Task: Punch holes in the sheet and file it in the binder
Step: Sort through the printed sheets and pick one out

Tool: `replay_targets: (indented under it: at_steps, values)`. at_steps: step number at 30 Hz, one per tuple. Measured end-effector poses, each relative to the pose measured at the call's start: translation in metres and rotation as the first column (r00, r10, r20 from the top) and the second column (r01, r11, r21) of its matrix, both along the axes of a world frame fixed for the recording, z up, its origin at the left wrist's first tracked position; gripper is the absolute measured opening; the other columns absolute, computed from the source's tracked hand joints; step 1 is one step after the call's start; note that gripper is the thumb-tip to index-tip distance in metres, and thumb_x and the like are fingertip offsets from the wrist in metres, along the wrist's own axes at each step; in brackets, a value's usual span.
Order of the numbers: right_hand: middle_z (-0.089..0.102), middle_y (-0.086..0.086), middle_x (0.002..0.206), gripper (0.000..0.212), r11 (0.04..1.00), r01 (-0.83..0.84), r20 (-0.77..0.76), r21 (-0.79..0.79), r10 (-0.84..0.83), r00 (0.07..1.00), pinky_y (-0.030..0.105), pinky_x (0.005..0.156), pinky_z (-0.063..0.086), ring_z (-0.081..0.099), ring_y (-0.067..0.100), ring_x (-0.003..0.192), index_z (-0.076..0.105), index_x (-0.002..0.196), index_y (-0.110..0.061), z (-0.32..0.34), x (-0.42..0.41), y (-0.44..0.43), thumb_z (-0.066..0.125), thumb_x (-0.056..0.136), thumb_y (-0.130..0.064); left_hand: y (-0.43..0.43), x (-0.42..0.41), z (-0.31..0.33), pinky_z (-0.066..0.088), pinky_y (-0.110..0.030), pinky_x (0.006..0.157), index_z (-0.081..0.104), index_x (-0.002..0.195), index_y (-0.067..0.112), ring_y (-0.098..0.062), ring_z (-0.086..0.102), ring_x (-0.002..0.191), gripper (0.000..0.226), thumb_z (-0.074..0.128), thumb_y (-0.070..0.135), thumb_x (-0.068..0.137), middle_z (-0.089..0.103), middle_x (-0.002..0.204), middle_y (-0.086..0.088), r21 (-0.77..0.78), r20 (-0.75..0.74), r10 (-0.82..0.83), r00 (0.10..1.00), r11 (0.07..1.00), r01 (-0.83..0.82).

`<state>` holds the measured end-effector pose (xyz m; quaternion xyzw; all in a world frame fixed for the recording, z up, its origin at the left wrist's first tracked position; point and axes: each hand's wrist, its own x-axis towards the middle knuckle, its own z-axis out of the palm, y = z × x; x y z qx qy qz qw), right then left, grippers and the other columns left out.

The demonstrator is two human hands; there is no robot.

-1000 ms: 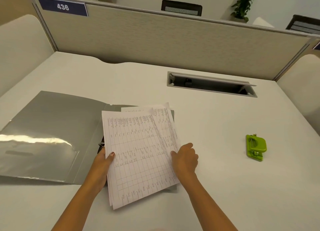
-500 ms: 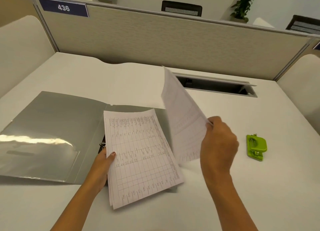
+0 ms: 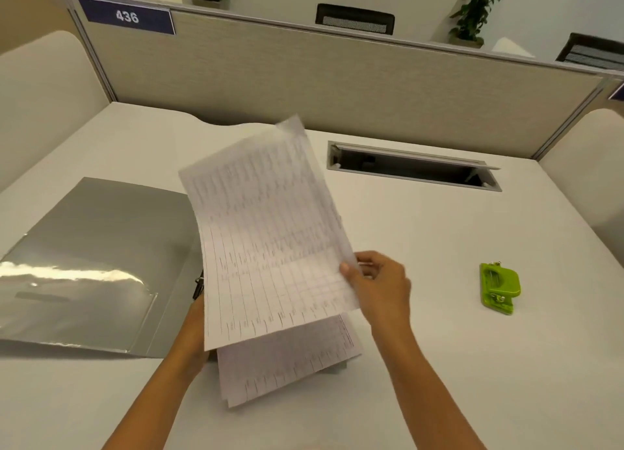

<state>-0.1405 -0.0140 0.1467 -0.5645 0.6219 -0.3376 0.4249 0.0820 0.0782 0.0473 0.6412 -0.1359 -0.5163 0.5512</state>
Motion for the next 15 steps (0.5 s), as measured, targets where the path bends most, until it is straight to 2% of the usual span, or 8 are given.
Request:
replay_targets:
  at_steps: [2, 4, 6, 9, 12, 15]
  values:
    - [0.068, -0.001, 0.094, 0.019, 0.998, -0.012, -0.061, 0.06, 0.016, 0.998, 0.012, 0.059, 0.046, 0.063, 0.012, 0.079, 0.066, 0.101, -0.015, -0.027, 0.002, 0.001, 0.07, 0.083, -0.021, 0.0, -0.003, 0.006, 0.048, -0.026, 0.047, 0.064, 0.07, 0.008, -0.024, 0.056, 0.05, 0.035, 0.054, 0.032, 0.093, 0.06, 0.056, -0.009, 0.045, -0.021, -0.044, 0.999, 0.998, 0.045]
    - [0.065, -0.002, 0.096, 0.02, 0.995, -0.014, -0.131, 0.094, 0.027, 0.991, 0.009, 0.056, 0.042, 0.06, 0.012, 0.078, 0.065, 0.104, -0.014, -0.048, 0.002, 0.004, 0.067, 0.085, -0.022, -0.002, -0.008, 0.007, 0.053, -0.037, 0.062, 0.065, 0.085, 0.006, -0.031, 0.065, 0.067, 0.037, 0.055, 0.041, 0.092, 0.067, 0.074, -0.015, 0.094, -0.014, -0.027, 1.0, 0.995, 0.029]
    - [0.063, -0.002, 0.097, 0.019, 0.993, 0.005, -0.172, 0.116, 0.015, 0.985, 0.01, 0.056, 0.039, 0.058, 0.013, 0.079, 0.063, 0.104, -0.014, -0.062, 0.0, 0.006, 0.065, 0.087, -0.022, -0.002, -0.01, 0.006, 0.053, -0.042, 0.074, 0.067, 0.094, 0.013, -0.029, 0.067, 0.086, 0.038, 0.046, 0.044, 0.095, 0.071, 0.092, -0.012, 0.063, -0.022, 0.021, 1.0, 0.998, -0.02]
    - [0.064, 0.0, 0.101, 0.019, 0.992, 0.015, -0.229, 0.122, 0.013, 0.973, 0.016, 0.065, 0.042, 0.056, 0.015, 0.082, 0.063, 0.105, -0.012, -0.076, -0.005, 0.007, 0.064, 0.088, -0.02, -0.003, -0.015, 0.009, 0.049, -0.039, 0.073, 0.061, 0.109, 0.027, -0.02, 0.061, 0.092, 0.033, 0.035, 0.045, 0.098, 0.065, 0.101, -0.002, -0.002, 0.01, 0.035, 0.999, 0.999, -0.035]
    - [0.064, 0.001, 0.107, 0.021, 0.993, -0.007, -0.262, 0.116, 0.038, 0.964, 0.022, 0.072, 0.046, 0.058, 0.017, 0.087, 0.06, 0.107, -0.015, -0.086, -0.007, 0.008, 0.064, 0.088, -0.022, -0.005, -0.017, 0.003, 0.048, -0.049, 0.084, 0.043, 0.135, 0.029, -0.027, 0.058, 0.107, 0.038, 0.047, 0.033, 0.097, 0.06, 0.122, -0.005, -0.017, 0.165, -0.006, 0.986, 1.0, 0.009]
    - [0.063, 0.001, 0.11, 0.024, 0.992, -0.031, -0.275, 0.125, 0.065, 0.959, 0.03, 0.082, 0.051, 0.059, 0.019, 0.093, 0.057, 0.109, -0.016, -0.092, -0.009, 0.008, 0.065, 0.087, -0.022, -0.007, -0.018, -0.006, 0.047, -0.054, 0.095, 0.037, 0.141, 0.027, -0.027, 0.056, 0.116, 0.057, 0.061, 0.016, 0.091, 0.056, 0.132, -0.003, -0.009, 0.279, -0.069, 0.958, 0.997, 0.074]
